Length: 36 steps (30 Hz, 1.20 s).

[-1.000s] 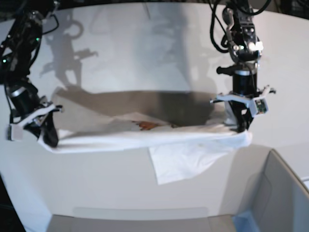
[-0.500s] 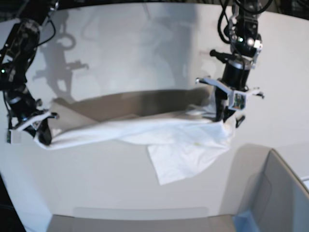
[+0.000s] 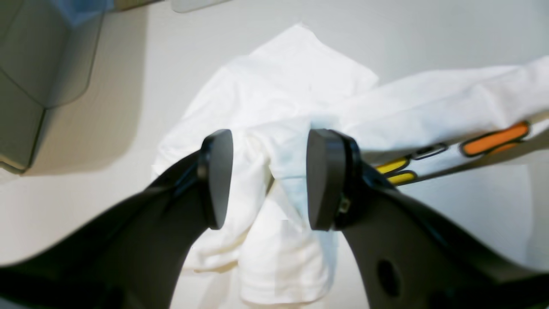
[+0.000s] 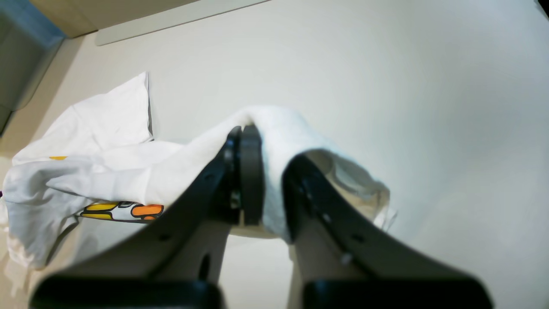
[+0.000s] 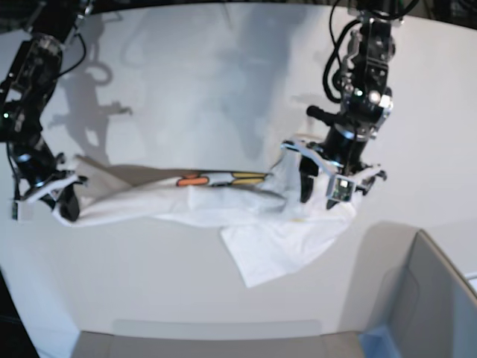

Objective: Layout the t-shirt on the table in an organized manner, then fold the t-shirt properly
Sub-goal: 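Lift the shirt with both grippers and shake it out in the air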

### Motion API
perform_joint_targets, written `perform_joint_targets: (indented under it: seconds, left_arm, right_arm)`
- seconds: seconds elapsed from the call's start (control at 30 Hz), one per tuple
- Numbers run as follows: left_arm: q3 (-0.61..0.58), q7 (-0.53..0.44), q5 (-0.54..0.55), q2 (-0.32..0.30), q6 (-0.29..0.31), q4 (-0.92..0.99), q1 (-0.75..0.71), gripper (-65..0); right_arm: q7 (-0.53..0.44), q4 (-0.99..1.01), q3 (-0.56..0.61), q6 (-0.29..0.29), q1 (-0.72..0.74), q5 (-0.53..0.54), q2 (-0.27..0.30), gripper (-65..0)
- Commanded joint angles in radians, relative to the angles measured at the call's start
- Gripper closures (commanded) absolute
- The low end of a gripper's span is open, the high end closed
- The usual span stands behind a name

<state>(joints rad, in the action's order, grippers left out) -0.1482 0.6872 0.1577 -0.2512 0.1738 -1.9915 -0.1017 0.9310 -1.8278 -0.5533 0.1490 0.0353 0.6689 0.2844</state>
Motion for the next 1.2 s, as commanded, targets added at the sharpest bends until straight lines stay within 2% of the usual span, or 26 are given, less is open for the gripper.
perform_joint_targets:
  seconds: [0.0, 0.2, 0.27, 0.33, 0.53, 0.6, 0.77, 0.93, 1.03, 1.1, 1.17]
  left_arm:
    - [0.026, -0.019, -0.008, -0.007, -0.007, -0.027, -0.031, -27.3]
    - [0.011, -0.030, -0.008, -0.006, -0.007, -0.030, -0.132, -27.5]
    - [-0.023, -0.073, -0.008, -0.006, -0.009, -0.030, -0.151, -27.5]
    - [-0.047, -0.103, -0.008, -0.006, -0.047, -0.028, -0.163, -27.6]
    - [-0.116, -0.103, -0.008, -0.010, -0.171, 0.061, -0.155, -30.3]
    - [-0.138, -0.103, -0.008, -0.013, -0.191, 0.114, -0.140, -30.4]
    - [-0.184, -0.106, -0.008, -0.015, -0.194, 0.237, -0.072, -30.4]
    - [-0.176, -0.200, -0.008, -0.012, -0.196, 0.315, -0.054, -30.4]
    - [-0.181, -0.205, -0.008, -0.012, -0.196, 0.374, -0.030, -30.1]
    - [-0.181, -0.212, -0.008, -0.009, -0.196, 0.418, -0.016, -27.0]
    - [-0.179, -0.212, -0.008, -0.007, -0.196, 0.443, 0.004, -19.6]
  right_arm:
    - [-0.031, -0.016, -0.007, -0.001, 0.015, 0.012, 0.014, 0.0]
    - [-0.031, -0.016, -0.006, -0.001, 0.013, 0.012, 0.013, 0.0]
    - [-0.031, -0.016, -0.004, -0.001, 0.013, 0.012, 0.011, 0.0]
    - [-0.025, -0.016, -0.004, -0.001, 0.013, 0.012, 0.011, 0.0]
    - [0.023, -0.016, -0.007, -0.001, 0.013, 0.012, 0.011, 0.0]
    - [0.023, -0.016, -0.009, -0.001, 0.010, 0.012, 0.011, 0.0]
    - [0.023, -0.017, -0.009, -0.001, 0.002, 0.012, 0.011, 0.0]
    - [0.023, -0.017, -0.009, -0.001, 0.001, 0.012, 0.011, 0.0]
    - [0.023, -0.017, -0.009, -0.001, -0.001, 0.012, 0.011, 0.0]
    - [0.023, -0.017, -0.009, 0.001, -0.001, 0.012, 0.011, 0.0]
    - [0.023, -0.017, -0.009, 0.001, -0.001, 0.012, 0.011, 0.0]
